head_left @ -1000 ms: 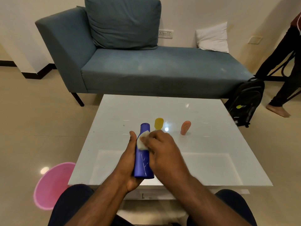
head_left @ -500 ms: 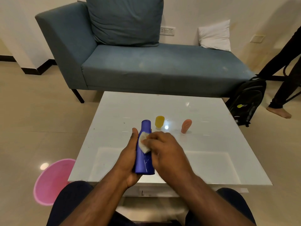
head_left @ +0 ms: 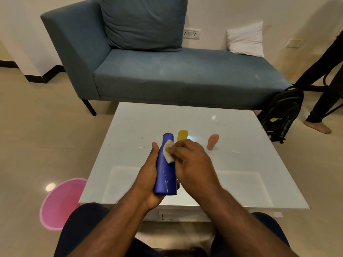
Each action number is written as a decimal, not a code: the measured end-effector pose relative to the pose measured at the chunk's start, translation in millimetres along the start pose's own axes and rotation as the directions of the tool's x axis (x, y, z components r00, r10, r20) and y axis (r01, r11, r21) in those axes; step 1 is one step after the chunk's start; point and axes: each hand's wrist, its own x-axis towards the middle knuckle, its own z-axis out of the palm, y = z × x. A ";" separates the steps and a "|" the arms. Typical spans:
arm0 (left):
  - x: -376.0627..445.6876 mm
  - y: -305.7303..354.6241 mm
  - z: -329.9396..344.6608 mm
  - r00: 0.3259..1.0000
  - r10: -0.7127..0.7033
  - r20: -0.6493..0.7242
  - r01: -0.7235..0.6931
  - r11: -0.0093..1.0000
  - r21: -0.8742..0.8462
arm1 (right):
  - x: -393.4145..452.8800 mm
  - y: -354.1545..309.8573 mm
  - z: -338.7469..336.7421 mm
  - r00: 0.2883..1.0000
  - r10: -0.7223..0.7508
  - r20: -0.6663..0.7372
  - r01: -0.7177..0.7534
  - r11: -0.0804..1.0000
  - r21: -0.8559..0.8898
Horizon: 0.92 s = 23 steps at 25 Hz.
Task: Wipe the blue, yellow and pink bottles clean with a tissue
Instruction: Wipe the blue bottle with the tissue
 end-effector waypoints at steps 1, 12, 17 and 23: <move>-0.3 2.7 -0.8 1.000 -0.005 0.013 0.005 1.000 -0.019 | -4.5 -5.0 4.3 1.000 -0.025 0.012 0.025 0.999 -0.023; 4.1 13.6 -6.7 0.999 -0.032 0.003 0.032 0.997 -0.064 | -34.8 -14.4 14.7 0.975 -0.186 0.125 0.196 0.978 -0.071; 6.8 15.6 -6.0 1.000 -0.002 -0.030 0.000 0.999 -0.051 | -22.9 -2.5 17.7 0.999 -0.034 0.019 0.034 0.999 -0.007; 9.6 18.9 -5.1 0.996 0.006 -0.087 -0.011 0.998 -0.059 | -32.8 3.9 20.3 0.999 -0.047 0.018 0.047 0.999 0.015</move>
